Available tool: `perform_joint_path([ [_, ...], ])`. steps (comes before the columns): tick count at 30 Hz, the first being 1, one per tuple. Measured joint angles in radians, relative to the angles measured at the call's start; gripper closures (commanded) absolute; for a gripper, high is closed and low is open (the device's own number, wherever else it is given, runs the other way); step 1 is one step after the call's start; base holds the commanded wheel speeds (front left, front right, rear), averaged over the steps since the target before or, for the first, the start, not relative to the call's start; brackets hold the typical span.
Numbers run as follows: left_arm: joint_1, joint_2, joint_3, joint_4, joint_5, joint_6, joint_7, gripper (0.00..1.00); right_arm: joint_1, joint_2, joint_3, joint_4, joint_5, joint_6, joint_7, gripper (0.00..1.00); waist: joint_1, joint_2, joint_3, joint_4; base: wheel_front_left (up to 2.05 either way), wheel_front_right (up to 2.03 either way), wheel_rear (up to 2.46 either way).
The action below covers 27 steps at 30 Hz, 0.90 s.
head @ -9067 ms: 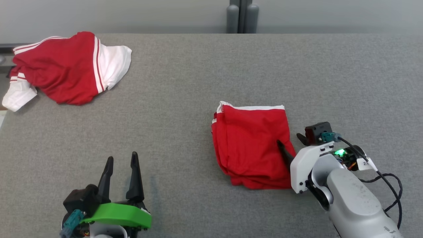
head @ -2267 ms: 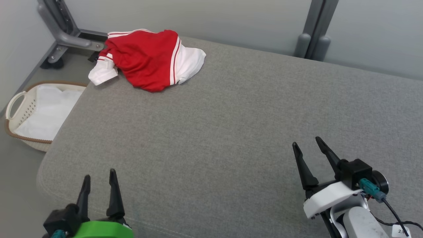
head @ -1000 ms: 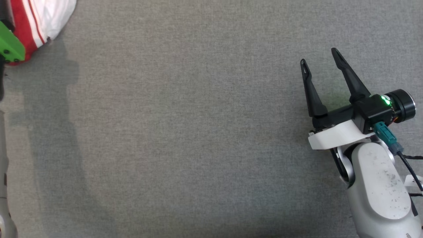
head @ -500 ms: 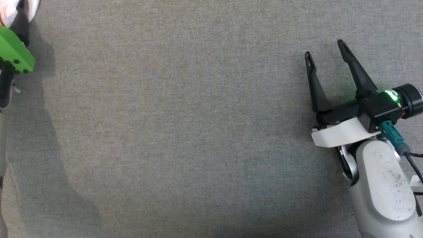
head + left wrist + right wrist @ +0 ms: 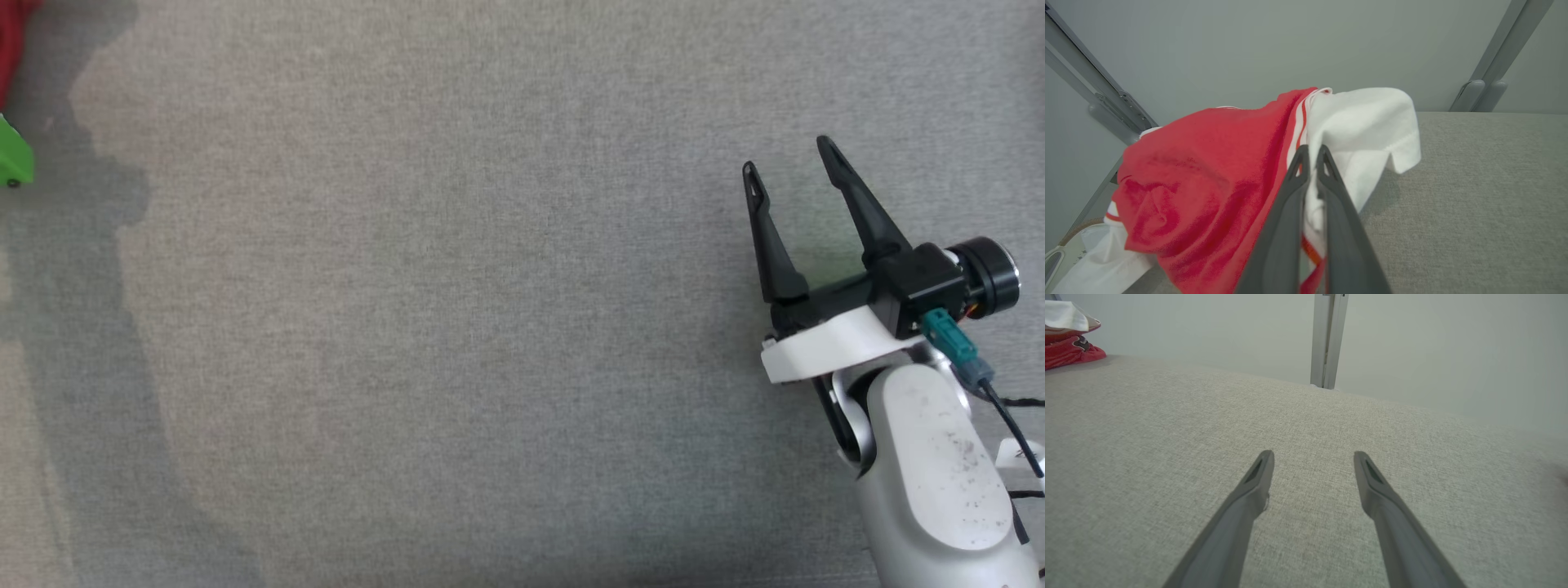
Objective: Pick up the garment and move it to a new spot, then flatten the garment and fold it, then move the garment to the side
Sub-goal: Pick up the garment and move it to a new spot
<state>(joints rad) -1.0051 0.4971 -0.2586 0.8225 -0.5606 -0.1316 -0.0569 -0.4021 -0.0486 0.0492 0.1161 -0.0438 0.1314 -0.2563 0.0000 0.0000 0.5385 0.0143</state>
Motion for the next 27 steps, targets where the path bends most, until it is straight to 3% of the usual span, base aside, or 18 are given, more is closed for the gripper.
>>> perform_joint_path([
  [10,-0.024,0.052,-0.091,-0.129,0.04,0.0,-0.052,1.0,0.067,0.0,-0.001,0.058,0.078,0.0,-0.005,0.0,0.0,0.0,-0.172,-0.027,0.0,0.0,0.0],
  [15,-0.059,0.042,-0.153,-0.237,0.039,0.0,-0.036,1.0,0.113,-0.001,-0.013,0.065,0.113,0.0,-0.006,0.0,0.0,0.0,-0.256,-0.051,0.0,0.0,0.0],
  [22,-0.13,-0.049,-0.189,-0.335,0.015,0.005,-0.033,1.0,0.147,0.0,-0.021,0.063,0.152,0.0,-0.007,0.0,0.0,0.0,-0.344,-0.108,0.0,0.0,0.0],
  [27,-0.173,-0.176,-0.232,-0.374,0.008,0.027,-0.033,1.0,0.153,0.0,-0.046,0.059,0.175,0.0,-0.007,0.0,0.0,0.0,-0.377,-0.159,0.0,0.0,0.0],
])
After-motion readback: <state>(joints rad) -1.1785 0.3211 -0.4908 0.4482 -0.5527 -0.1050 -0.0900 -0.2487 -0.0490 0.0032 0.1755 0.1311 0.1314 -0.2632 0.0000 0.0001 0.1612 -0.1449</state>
